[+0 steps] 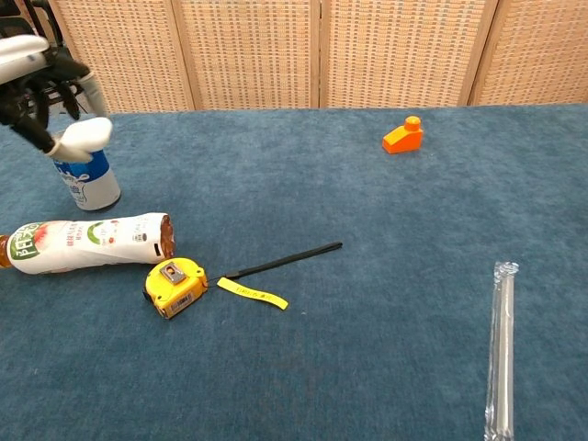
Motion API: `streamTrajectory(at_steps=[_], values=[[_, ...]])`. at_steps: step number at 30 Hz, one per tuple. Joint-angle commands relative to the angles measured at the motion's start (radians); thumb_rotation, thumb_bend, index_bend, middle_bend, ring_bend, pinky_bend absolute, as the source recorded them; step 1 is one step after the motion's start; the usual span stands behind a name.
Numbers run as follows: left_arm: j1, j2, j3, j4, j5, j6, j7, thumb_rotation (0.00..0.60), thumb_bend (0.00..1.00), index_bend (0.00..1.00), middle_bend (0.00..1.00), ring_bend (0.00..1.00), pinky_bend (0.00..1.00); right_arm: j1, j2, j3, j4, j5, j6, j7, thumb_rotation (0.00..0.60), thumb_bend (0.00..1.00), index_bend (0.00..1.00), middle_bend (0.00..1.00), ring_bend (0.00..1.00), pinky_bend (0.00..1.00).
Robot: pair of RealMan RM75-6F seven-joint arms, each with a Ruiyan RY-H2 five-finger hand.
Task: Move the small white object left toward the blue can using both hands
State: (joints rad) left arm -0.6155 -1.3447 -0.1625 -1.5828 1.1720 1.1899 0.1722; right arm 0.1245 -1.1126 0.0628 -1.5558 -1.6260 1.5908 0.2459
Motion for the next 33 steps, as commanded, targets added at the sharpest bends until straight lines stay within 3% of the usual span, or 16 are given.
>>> streamTrajectory(at_steps=[1, 13, 24, 30, 33], values=[[0.103, 0.020, 0.086, 0.172, 0.123, -0.010, -0.202, 0.600, 0.26, 0.61, 0.43, 0.42, 0.58, 0.000, -0.003, -0.001, 0.000, -0.001, -0.004, -0.007, 0.600, 0.00, 0.00, 0.00, 0.00, 0.00], [0.138, -0.082, 0.069, 0.352, 0.138, 0.010, -0.295, 0.600, 0.26, 0.61, 0.43, 0.42, 0.58, 0.002, -0.004, -0.003, -0.001, -0.003, -0.014, -0.008, 0.600, 0.00, 0.00, 0.00, 0.00, 0.00], [0.134, -0.199, 0.005, 0.422, 0.078, 0.031, -0.189, 0.600, 0.25, 0.62, 0.43, 0.42, 0.58, 0.000, 0.002, -0.003, -0.004, -0.002, -0.016, 0.006, 0.600, 0.00, 0.00, 0.00, 0.00, 0.00], [0.135, -0.207, 0.002, 0.431, 0.075, 0.015, -0.180, 0.600, 0.19, 0.61, 0.43, 0.42, 0.58, -0.001, 0.006, 0.000, -0.004, 0.002, -0.015, 0.011, 0.600, 0.00, 0.00, 0.00, 0.00, 0.00], [0.135, -0.206, 0.002, 0.431, 0.077, 0.008, -0.184, 0.600, 0.13, 0.56, 0.42, 0.42, 0.58, -0.001, 0.006, 0.000, -0.005, 0.002, -0.015, 0.012, 0.600, 0.00, 0.00, 0.00, 0.00, 0.00]])
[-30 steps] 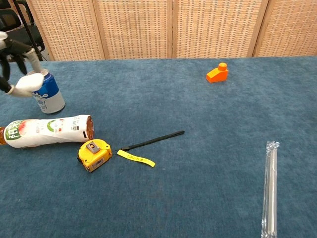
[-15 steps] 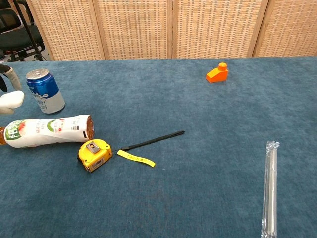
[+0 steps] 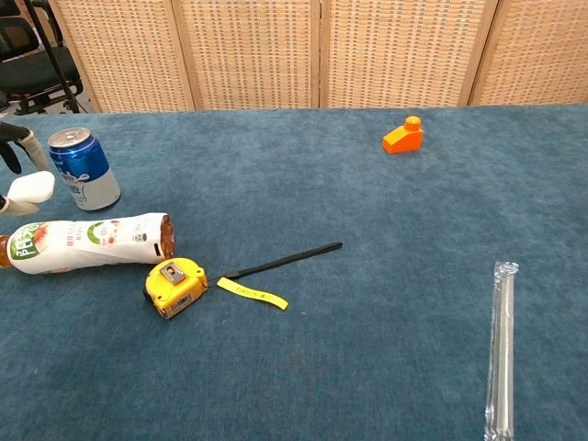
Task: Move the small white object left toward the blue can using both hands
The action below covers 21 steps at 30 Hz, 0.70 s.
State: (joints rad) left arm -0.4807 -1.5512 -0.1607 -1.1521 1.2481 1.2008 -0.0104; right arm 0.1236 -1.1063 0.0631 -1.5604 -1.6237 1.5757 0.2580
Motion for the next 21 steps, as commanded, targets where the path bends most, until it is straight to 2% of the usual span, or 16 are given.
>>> streamTrajectory(at_steps=[1, 8, 16, 21], values=[[0.001, 0.001, 0.000, 0.000, 0.001, -0.005, -0.004, 0.600, 0.11, 0.53, 0.41, 0.42, 0.58, 0.000, 0.001, 0.000, 0.000, 0.000, 0.000, 0.000, 0.600, 0.00, 0.00, 0.00, 0.00, 0.00], [0.001, 0.000, -0.002, 0.004, 0.013, -0.005, -0.011, 0.600, 0.03, 0.43, 0.33, 0.38, 0.58, -0.001, -0.002, 0.001, 0.001, -0.003, 0.005, -0.001, 0.600, 0.00, 0.00, 0.00, 0.00, 0.00], [0.011, 0.004, -0.013, 0.003, 0.021, 0.015, -0.031, 0.600, 0.03, 0.42, 0.33, 0.38, 0.58, -0.003, -0.004, 0.001, 0.002, -0.004, 0.007, -0.002, 0.600, 0.00, 0.00, 0.00, 0.00, 0.00], [0.045, 0.035, -0.011, -0.012, 0.054, 0.081, -0.074, 0.600, 0.03, 0.41, 0.33, 0.38, 0.58, -0.003, -0.005, 0.000, 0.002, -0.006, 0.006, -0.003, 0.600, 0.00, 0.00, 0.00, 0.00, 0.00]])
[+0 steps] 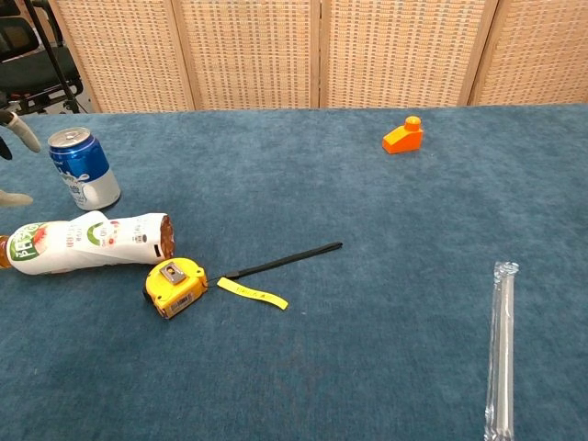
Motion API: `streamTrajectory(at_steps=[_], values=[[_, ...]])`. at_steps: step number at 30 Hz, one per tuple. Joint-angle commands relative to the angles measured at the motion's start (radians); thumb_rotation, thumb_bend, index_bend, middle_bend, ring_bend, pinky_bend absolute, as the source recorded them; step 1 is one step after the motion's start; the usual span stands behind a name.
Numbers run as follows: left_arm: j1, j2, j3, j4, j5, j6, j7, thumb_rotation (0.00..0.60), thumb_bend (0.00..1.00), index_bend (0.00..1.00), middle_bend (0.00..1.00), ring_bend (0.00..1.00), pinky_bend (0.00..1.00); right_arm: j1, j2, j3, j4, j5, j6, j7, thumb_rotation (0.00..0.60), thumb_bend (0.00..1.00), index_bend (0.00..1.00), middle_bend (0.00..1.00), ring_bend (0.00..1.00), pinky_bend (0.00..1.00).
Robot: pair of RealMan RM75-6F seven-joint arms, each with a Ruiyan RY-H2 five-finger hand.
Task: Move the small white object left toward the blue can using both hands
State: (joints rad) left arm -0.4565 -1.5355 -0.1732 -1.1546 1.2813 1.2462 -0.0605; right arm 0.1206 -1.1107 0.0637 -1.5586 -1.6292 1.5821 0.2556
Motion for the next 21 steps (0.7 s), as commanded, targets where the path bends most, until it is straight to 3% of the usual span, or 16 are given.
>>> streamTrajectory(at_steps=[1, 3, 5, 7, 8, 10, 11, 14, 21], values=[[0.035, 0.033, 0.003, -0.016, 0.032, 0.064, -0.039, 0.600, 0.03, 0.41, 0.33, 0.38, 0.58, 0.001, -0.001, -0.001, -0.001, -0.002, -0.001, -0.001, 0.600, 0.00, 0.00, 0.00, 0.00, 0.00], [0.056, 0.052, 0.004, -0.027, 0.047, 0.102, -0.065, 0.600, 0.02, 0.41, 0.32, 0.37, 0.58, 0.001, -0.001, -0.002, -0.002, -0.004, -0.001, -0.002, 0.600, 0.00, 0.00, 0.00, 0.00, 0.00], [0.112, 0.108, 0.011, -0.065, 0.075, 0.187, -0.133, 0.600, 0.01, 0.36, 0.24, 0.27, 0.51, -0.001, -0.004, 0.000, -0.001, -0.002, 0.003, -0.008, 0.600, 0.00, 0.00, 0.00, 0.00, 0.00], [0.137, 0.153, 0.030, -0.110, 0.076, 0.180, -0.143, 0.600, 0.00, 0.25, 0.13, 0.15, 0.38, -0.002, -0.008, 0.003, 0.001, 0.000, 0.006, -0.016, 0.600, 0.00, 0.00, 0.00, 0.00, 0.00], [0.143, 0.169, 0.037, -0.130, 0.071, 0.169, -0.135, 0.600, 0.00, 0.13, 0.05, 0.06, 0.22, -0.002, -0.010, 0.004, 0.002, 0.001, 0.007, -0.019, 0.600, 0.00, 0.00, 0.00, 0.00, 0.00], [0.162, 0.220, 0.058, -0.199, 0.053, 0.142, -0.092, 0.600, 0.00, 0.01, 0.00, 0.00, 0.04, -0.003, -0.016, 0.007, 0.006, 0.004, 0.010, -0.031, 0.600, 0.00, 0.00, 0.00, 0.00, 0.00], [0.178, 0.239, 0.073, -0.235, 0.054, 0.149, -0.059, 0.600, 0.00, 0.00, 0.00, 0.00, 0.00, -0.004, -0.020, 0.010, 0.008, 0.009, 0.012, -0.044, 0.600, 0.00, 0.00, 0.00, 0.00, 0.00], [0.204, 0.252, 0.087, -0.292, 0.062, 0.178, -0.008, 0.600, 0.00, 0.00, 0.00, 0.00, 0.00, -0.009, -0.025, 0.017, 0.006, 0.027, 0.013, -0.079, 0.600, 0.00, 0.00, 0.00, 0.00, 0.00], [0.229, 0.249, 0.102, -0.302, 0.072, 0.187, 0.029, 0.600, 0.00, 0.00, 0.00, 0.00, 0.00, -0.023, -0.009, 0.030, -0.027, 0.073, 0.007, -0.165, 0.600, 0.00, 0.00, 0.00, 0.00, 0.00]])
